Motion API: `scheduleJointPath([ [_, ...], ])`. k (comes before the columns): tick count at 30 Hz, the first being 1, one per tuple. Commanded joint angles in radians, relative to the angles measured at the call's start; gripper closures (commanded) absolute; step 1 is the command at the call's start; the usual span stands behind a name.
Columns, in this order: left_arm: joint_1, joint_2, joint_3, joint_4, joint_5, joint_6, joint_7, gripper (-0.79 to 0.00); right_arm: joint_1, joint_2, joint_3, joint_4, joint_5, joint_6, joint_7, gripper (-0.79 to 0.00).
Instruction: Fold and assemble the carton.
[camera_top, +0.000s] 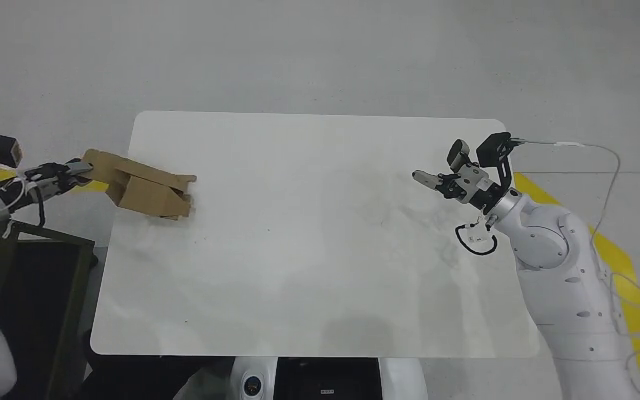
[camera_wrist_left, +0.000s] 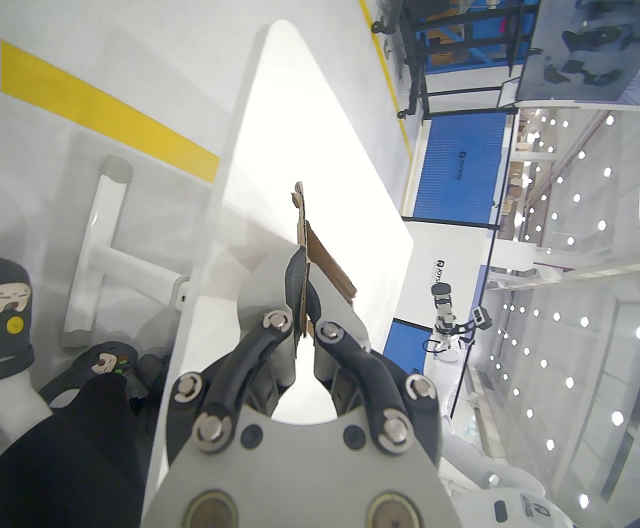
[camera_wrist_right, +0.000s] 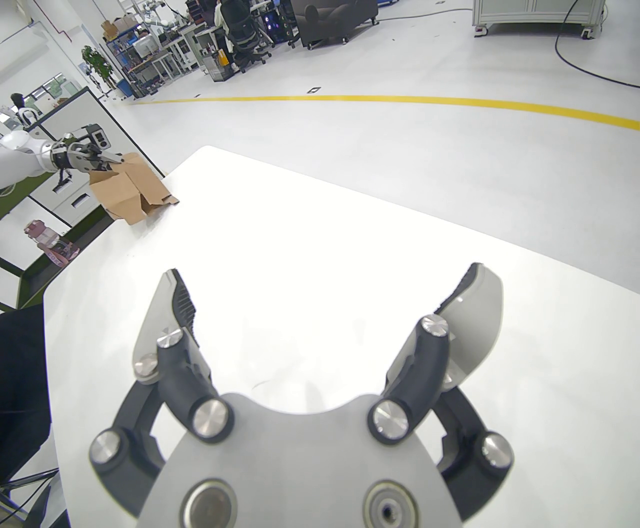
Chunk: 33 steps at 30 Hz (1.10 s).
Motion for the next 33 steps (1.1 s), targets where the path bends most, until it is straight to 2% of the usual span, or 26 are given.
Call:
scheduleJointPath([
  [1, 0.014, -0.004, 0.007, -0.04, -0.044, 0.002, -0.002, 0.0, 0.0, 0.0, 0.0, 0.0, 0.0, 0.0, 0.0, -0.785],
  [8, 0.063, -0.028, 0.043, -0.194, -0.237, 0.028, -0.028, 0.0, 0.0, 0.0, 0.0, 0.0, 0.0, 0.0, 0.0, -0.785],
  [14, 0.076, -0.056, 0.116, -0.329, -0.283, 0.021, -0.006, 0.0, 0.0, 0.0, 0.0, 0.0, 0.0, 0.0, 0.0, -0.785],
  [23, 0.006, -0.119, 0.293, -0.543, -0.32, 0.036, 0.081, 0.0, 0.0, 0.0, 0.0, 0.0, 0.0, 0.0, 0.0, -0.785],
  [28, -0.048, -0.154, 0.396, -0.593, -0.341, 0.014, 0.076, 0.0, 0.0, 0.0, 0.0, 0.0, 0.0, 0.0, 0.0, -0.785],
  [33, -0.083, -0.19, 0.496, -0.6, -0.36, 0.002, 0.072, 0.0, 0.0, 0.0, 0.0, 0.0, 0.0, 0.0, 0.0, -0.785],
])
